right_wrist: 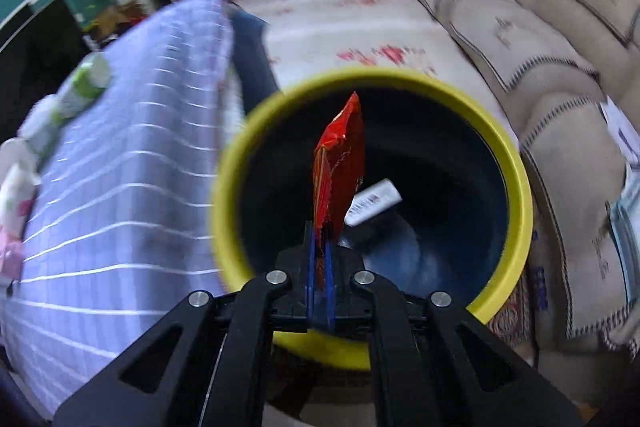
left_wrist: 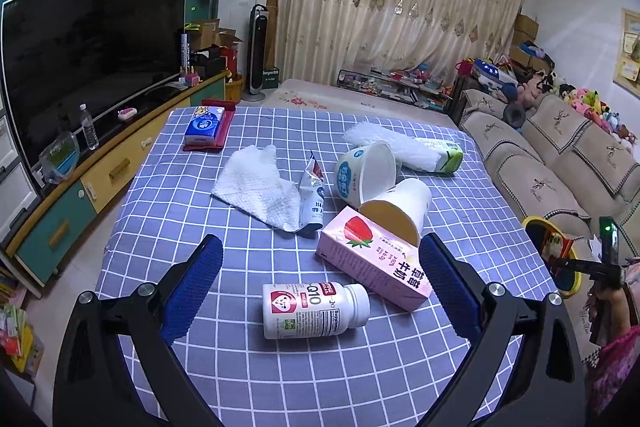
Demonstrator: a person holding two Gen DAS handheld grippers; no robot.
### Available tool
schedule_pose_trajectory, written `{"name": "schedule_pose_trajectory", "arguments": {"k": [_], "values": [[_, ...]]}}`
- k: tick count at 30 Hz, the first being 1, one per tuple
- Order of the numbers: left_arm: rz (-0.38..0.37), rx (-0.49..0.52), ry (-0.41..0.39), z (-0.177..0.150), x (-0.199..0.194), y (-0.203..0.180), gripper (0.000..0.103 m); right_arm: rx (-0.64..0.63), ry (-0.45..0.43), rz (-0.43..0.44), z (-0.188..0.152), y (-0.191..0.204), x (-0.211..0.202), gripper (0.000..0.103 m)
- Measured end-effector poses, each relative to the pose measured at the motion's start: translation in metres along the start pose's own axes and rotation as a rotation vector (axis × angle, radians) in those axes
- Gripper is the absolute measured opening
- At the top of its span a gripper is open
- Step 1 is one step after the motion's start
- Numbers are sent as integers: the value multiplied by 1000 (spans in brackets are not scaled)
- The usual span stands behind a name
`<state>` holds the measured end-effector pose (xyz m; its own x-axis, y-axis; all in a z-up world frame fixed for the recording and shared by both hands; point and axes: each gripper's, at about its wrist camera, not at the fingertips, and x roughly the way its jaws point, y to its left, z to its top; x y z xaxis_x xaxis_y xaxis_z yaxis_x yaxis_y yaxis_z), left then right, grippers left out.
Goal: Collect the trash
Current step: 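Carry the red snack bag into the bin and open the right gripper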
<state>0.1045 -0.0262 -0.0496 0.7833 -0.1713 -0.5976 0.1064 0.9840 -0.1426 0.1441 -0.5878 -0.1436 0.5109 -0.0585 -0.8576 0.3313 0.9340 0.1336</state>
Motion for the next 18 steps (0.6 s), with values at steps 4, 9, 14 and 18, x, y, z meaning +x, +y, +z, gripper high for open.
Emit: {"name": "schedule_pose_trajectory", "arguments": {"k": [4, 9, 14, 18], "values": [[4, -11, 12, 0, 5, 3, 97, 31, 49, -41, -2, -16, 22, 7], [5, -19, 22, -2, 10, 7, 97, 50, 66, -82, -5, -18, 28, 36], [-3, -19, 36, -6, 15, 8, 97, 51, 34, -74, -3, -13, 17, 38], [-12, -23, 65, -15, 21, 11, 97, 32, 16, -69, 1, -5, 7, 40]]}}
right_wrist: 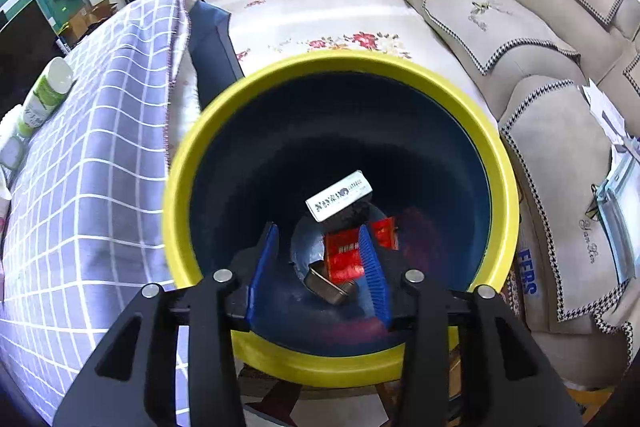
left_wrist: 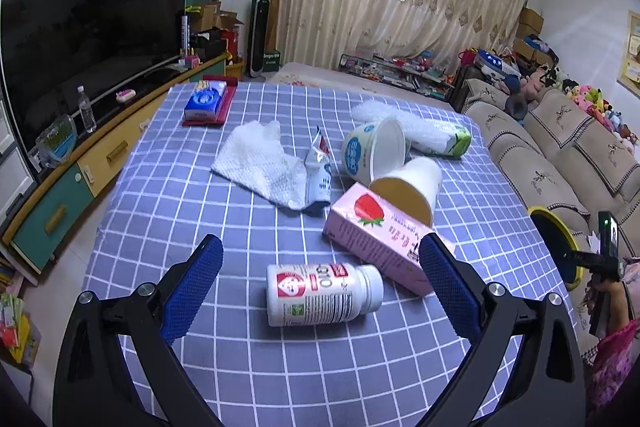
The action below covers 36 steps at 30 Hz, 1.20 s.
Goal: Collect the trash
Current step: 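Grasp the white supplement bottle with the left gripper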
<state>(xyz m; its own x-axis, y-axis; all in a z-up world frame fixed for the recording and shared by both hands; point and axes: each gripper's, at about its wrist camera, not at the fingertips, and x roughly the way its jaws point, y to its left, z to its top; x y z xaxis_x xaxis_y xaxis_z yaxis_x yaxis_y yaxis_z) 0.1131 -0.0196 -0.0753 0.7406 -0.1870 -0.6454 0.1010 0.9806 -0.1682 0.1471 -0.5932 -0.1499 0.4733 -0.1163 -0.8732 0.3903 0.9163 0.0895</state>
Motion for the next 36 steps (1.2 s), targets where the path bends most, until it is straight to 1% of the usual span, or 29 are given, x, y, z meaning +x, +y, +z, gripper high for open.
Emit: {"name": "schedule_pose_trajectory", "arguments": {"k": [5, 10, 12, 15, 17, 21, 28, 34, 36], "values": [[-24, -30, 65, -14, 15, 4, 97, -24, -17, 13, 4, 12, -7, 41], [-26, -35, 90, -24, 29, -3, 97, -43, -26, 26, 8, 22, -10, 42], [-15, -19, 95, -26, 36, -8, 97, -47, -28, 29, 8, 24, -11, 42], [45, 2, 105, -28, 49, -12, 97, -57, -31, 34, 7, 26, -12, 42], [63, -3, 114, -29, 55, -10, 97, -61, -34, 36, 7, 27, -14, 42], [84, 1, 122, -28, 64, -8, 97, -62, -38, 38, 7, 28, -15, 45], [82, 12, 146, -30, 76, -13, 97, -74, -25, 47, 4, 32, -9, 45], [117, 17, 161, -30, 86, -12, 97, -85, -26, 54, 3, 36, -9, 45], [120, 14, 160, -30, 86, -11, 92, -87, -26, 55, 3, 36, -9, 45]]}}
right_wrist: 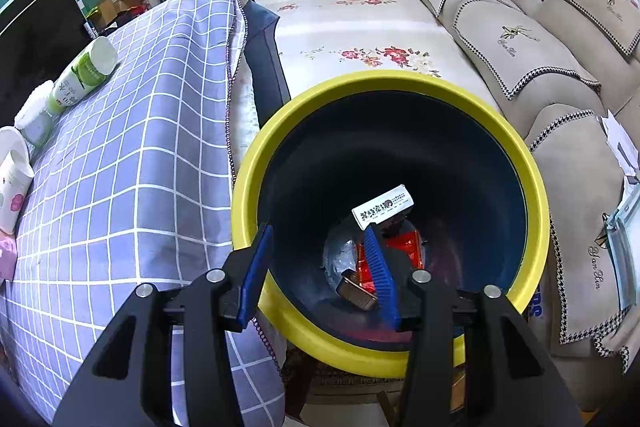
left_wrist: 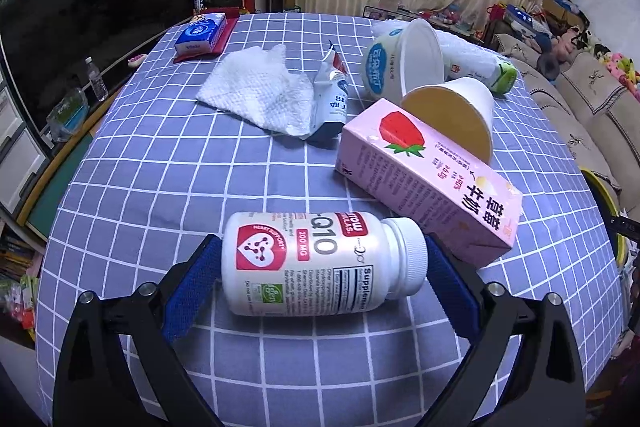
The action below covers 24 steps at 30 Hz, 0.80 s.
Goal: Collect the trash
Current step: 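Grasp the white supplement bottle with the left gripper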
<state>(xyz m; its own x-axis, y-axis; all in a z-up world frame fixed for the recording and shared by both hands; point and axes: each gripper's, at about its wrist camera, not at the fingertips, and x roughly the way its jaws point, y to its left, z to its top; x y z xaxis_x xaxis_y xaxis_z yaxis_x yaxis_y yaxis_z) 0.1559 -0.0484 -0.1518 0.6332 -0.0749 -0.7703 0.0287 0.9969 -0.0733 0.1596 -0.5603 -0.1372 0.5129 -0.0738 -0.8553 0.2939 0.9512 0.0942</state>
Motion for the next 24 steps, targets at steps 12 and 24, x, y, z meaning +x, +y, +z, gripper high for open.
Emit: {"name": "schedule_pose_trajectory", "arguments": {"k": [12, 24], "values": [[-40, 70, -14, -5, -27, -12, 86, -7, -19, 2, -1, 0, -7, 45], [-300, 293, -40, 19, -50, -133, 86, 2, -81, -9, -12, -19, -39, 45]]}}
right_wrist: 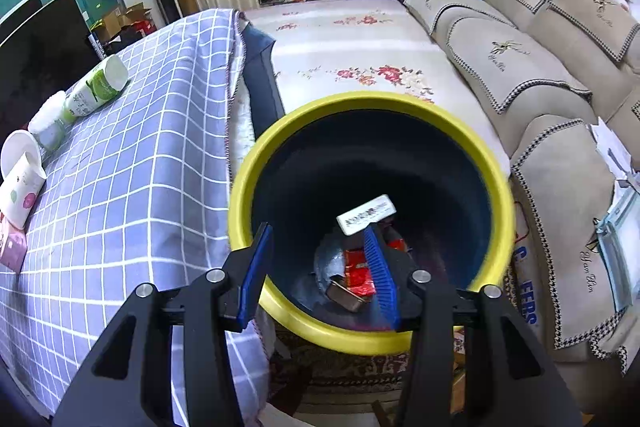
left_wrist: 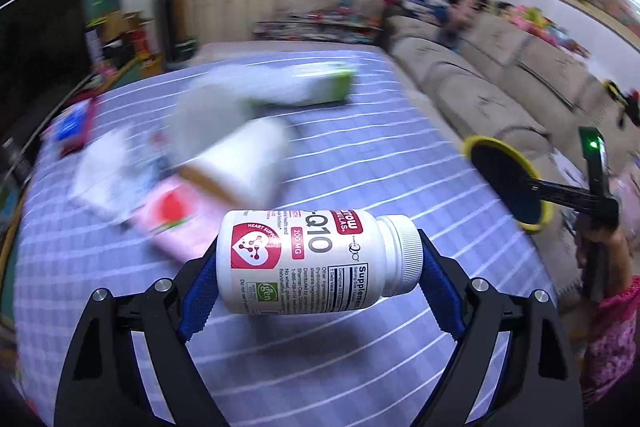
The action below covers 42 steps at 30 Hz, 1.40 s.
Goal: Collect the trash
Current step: 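Carry the white bottle into the bin and open the left gripper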
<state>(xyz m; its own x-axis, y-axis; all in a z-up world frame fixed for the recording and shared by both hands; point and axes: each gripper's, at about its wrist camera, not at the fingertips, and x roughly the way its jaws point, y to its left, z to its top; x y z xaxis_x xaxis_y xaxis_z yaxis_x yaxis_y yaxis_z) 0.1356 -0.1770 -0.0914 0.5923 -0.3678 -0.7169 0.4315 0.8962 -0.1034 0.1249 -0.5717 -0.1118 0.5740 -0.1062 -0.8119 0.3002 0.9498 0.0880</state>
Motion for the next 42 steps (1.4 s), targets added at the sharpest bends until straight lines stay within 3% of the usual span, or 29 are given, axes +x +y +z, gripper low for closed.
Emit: {"name": "schedule_pose_trajectory", "arguments": {"k": [6, 12, 16, 21, 26, 31, 36, 42], "values": [[-179, 153, 35, 43, 51, -87, 86, 49, -54, -51, -11, -39, -32, 46], [-307, 282, 92, 74, 105, -178, 86, 104, -75, -94, -26, -76, -53, 47], [-343, 360, 168, 88, 152, -236, 86, 136, -71, -105, -34, -95, -56, 48], [-333, 409, 304, 86, 212, -284, 86, 155, -51, -110, -38, -109, -51, 48], [-295, 426, 417, 76, 254, -303, 86, 165, -41, -105, -41, -116, -47, 48], [-258, 417, 412, 82, 262, -301, 93, 167, -40, -99, -41, -119, -45, 50], [-283, 357, 400, 88, 247, -282, 94, 163, -48, -99, -40, -115, -50, 50], [-331, 275, 309, 95, 188, -240, 97, 138, -47, -85, -39, -99, -53, 51]]}}
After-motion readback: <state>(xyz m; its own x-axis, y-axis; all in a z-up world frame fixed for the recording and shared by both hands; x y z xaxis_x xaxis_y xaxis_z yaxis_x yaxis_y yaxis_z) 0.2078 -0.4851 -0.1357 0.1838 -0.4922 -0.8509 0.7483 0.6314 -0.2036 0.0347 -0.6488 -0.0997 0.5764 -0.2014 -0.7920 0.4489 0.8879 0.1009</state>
